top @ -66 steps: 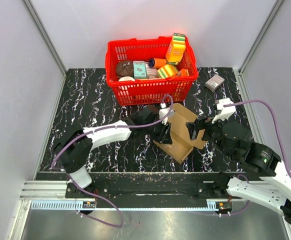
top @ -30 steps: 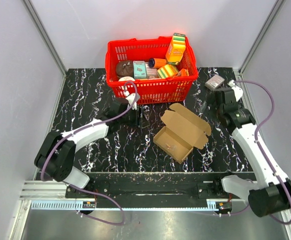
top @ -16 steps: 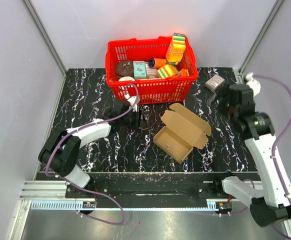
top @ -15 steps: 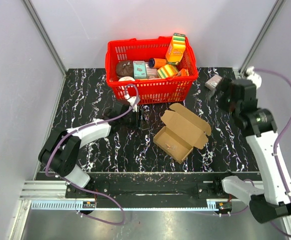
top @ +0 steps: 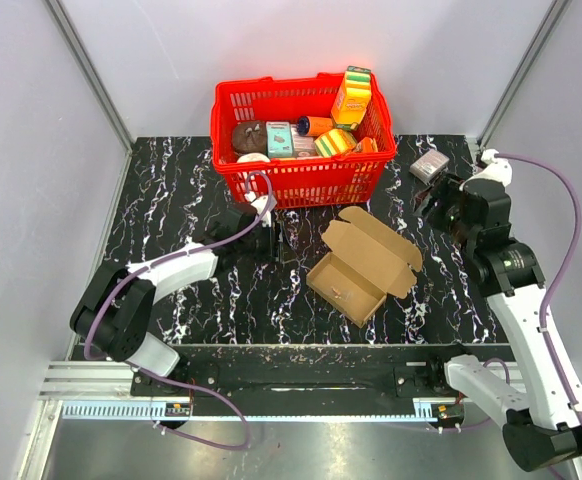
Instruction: Fold the paper box
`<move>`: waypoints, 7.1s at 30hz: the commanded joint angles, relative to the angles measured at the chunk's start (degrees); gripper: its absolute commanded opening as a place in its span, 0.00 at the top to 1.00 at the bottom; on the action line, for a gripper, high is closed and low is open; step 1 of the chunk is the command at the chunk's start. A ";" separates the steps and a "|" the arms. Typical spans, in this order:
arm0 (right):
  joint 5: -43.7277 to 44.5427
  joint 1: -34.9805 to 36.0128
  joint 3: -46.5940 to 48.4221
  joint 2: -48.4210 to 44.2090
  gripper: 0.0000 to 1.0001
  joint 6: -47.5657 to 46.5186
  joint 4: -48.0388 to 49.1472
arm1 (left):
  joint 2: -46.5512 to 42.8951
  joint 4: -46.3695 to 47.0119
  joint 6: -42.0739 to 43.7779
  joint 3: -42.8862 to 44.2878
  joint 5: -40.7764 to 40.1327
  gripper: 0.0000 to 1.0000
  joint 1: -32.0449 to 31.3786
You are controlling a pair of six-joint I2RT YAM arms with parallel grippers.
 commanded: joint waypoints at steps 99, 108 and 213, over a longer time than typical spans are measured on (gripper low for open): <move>6.16 35.90 -20.41 30.83 0.98 7.94 10.11 | -20.23 -9.74 -3.75 -17.76 -21.29 0.48 -15.80; 8.01 35.90 -22.25 25.04 0.88 9.00 8.53 | -18.21 -13.43 -4.54 -17.32 -26.29 0.45 -15.80; -38.13 4.44 -27.08 14.04 0.60 21.39 20.30 | -21.90 3.87 -21.41 -14.68 -0.46 0.46 4.42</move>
